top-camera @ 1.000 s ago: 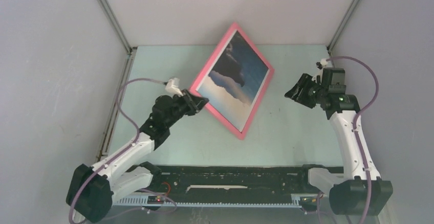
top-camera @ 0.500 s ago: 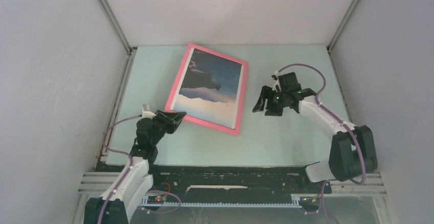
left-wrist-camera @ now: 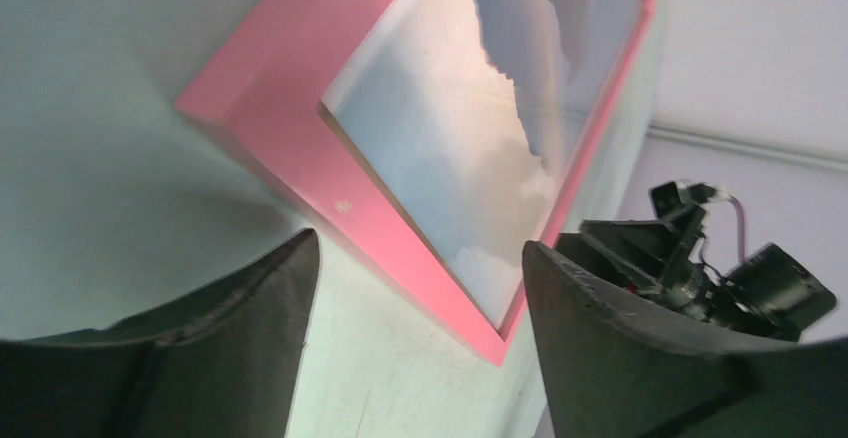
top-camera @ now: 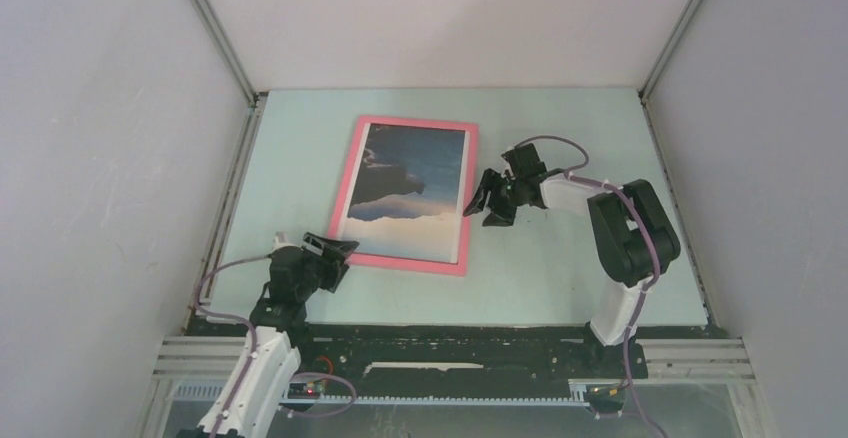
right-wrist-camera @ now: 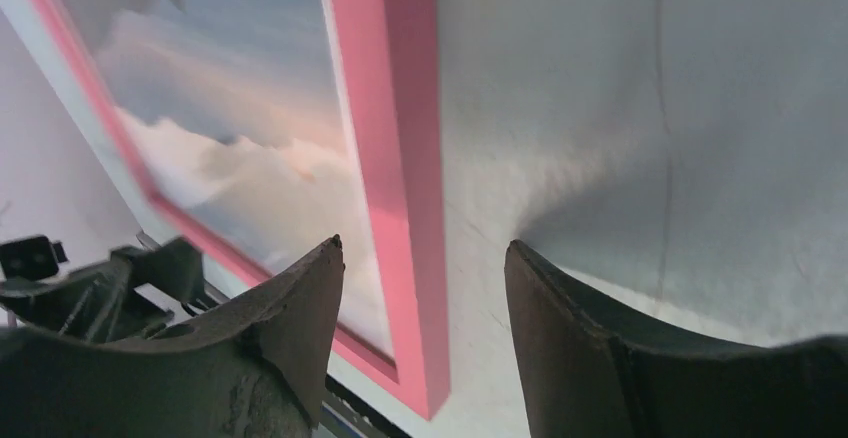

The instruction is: Put the photo into the frame

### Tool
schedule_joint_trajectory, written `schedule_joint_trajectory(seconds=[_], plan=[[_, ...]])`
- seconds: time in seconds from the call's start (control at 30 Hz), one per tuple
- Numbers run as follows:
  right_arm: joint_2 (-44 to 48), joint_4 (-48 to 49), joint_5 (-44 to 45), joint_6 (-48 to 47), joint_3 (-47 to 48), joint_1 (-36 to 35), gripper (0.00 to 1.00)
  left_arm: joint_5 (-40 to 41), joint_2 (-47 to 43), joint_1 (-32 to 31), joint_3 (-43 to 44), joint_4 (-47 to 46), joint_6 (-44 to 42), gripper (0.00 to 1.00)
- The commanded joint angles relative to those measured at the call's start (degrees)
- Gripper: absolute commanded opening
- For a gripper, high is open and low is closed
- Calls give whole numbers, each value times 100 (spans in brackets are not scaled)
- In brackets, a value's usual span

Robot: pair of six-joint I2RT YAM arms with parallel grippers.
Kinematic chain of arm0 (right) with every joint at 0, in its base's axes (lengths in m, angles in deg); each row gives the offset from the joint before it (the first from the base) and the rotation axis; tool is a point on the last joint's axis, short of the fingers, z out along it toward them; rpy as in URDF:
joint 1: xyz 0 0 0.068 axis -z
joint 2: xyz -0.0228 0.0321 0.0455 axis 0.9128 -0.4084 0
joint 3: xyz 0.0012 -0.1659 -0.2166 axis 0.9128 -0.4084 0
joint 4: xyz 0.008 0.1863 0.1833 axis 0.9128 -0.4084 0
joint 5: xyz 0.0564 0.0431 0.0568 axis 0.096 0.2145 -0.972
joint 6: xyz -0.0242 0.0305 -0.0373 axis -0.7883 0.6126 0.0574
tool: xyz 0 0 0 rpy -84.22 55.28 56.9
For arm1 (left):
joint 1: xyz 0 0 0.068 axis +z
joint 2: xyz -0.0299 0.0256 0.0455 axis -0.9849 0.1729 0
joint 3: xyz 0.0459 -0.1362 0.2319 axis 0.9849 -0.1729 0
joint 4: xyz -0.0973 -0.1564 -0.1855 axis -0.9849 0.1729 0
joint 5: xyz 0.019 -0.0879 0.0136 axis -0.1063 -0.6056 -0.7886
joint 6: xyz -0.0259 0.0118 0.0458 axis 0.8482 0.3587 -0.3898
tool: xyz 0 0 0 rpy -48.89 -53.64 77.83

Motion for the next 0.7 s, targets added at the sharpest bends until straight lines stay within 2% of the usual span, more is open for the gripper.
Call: schedule_joint_trajectory(seconds=[0.0, 0.07, 0.17, 0.23, 0.37, 0.53, 0.67], plan=[[-366, 157, 327, -6, 703, -91, 67, 787, -395, 62, 996, 1780, -420, 83], [-529, 87, 458, -91, 921, -135, 67, 1139, -427, 55, 1387, 2493, -475, 88], [-836, -320, 653, -272, 1460, -180, 65, 1313, -418, 62, 1856, 3067, -607, 88], [-1123, -881, 920, -486, 1981, -221, 63, 1249, -439, 60, 2111, 3122, -812, 88], [-1734, -2195, 1497, -1093, 3084, -321, 49, 1284, -518, 55, 2662, 3129, -1324, 87], [-1796, -2419, 1829, -1756, 3347, -470, 39, 1349, -413, 60, 3473, 3113, -2036, 86], [-2202, -2810, 1636, -2974, 3928, -668, 38, 1524, -167, 56, 4217, 3273, -2557, 85]])
